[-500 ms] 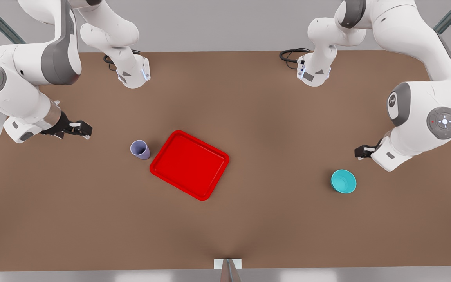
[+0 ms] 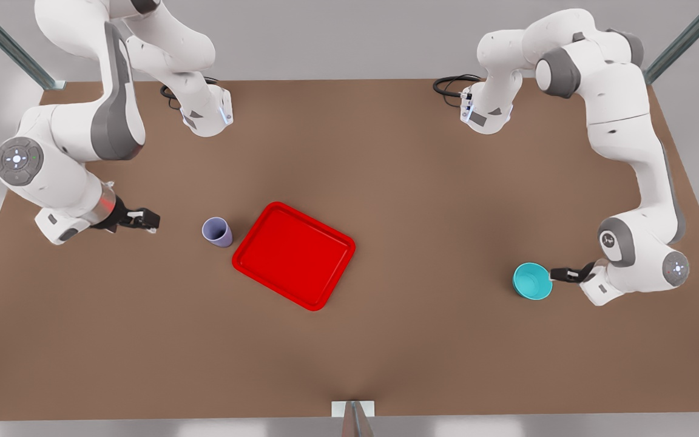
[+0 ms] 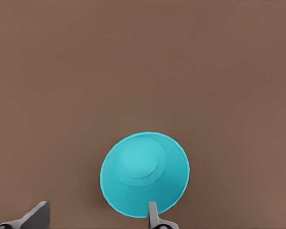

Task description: Place the bowl on the tray with the left arm and the cup on the tray with the right arm

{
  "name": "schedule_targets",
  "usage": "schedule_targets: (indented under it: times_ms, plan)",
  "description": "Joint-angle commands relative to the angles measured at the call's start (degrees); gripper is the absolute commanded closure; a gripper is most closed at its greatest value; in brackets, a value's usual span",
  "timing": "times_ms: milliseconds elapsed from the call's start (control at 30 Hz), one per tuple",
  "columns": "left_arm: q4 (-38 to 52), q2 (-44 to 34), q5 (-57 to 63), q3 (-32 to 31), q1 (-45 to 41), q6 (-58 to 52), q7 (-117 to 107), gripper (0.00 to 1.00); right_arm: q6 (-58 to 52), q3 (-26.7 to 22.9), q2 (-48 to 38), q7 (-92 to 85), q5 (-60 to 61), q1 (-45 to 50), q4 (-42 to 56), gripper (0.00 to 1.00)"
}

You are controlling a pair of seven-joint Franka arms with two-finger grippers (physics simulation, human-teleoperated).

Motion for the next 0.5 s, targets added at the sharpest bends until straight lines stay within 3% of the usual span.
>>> schedule_targets:
  times_ms: [0,167,200,233,300,367,467]
  plan:
    - [0.00,0.65,-4.50,0.00,0.00,0.44,0.75,0.00,0.09,0.12,0.30,0.04,0.00,0.37,0.00,0.00]
    - [0.27,4.96,-5.65,-0.44,-0.17,3.69,1.72,0.00,4.83,0.39,0.39,-0.67,0.09,0.55,-5.62,0.00]
    - [0.44,5.40,-6.44,-0.44,-0.09,3.60,1.72,0.09,4.83,0.56,-0.93,-0.58,0.09,0.55,-7.73,0.00]
    - [0.44,5.57,-6.44,-0.44,-0.09,3.60,1.72,0.32,4.83,0.56,-1.28,-0.58,0.09,0.55,-8.34,0.00]
    - [0.44,6.01,-6.44,-0.44,-0.09,3.60,1.72,0.60,6.76,0.56,1.43,-0.58,0.26,0.55,-7.82,0.00]
    - [0.44,6.54,-6.44,-0.44,-0.17,3.60,1.63,0.66,7.20,-0.05,9.61,-4.96,0.26,0.55,0.18,0.00]
    - [0.36,7.33,-6.44,-0.44,-0.17,3.60,1.72,0.72,8.26,-3.56,10.05,-12.44,1.22,3.44,-2.54,0.00]
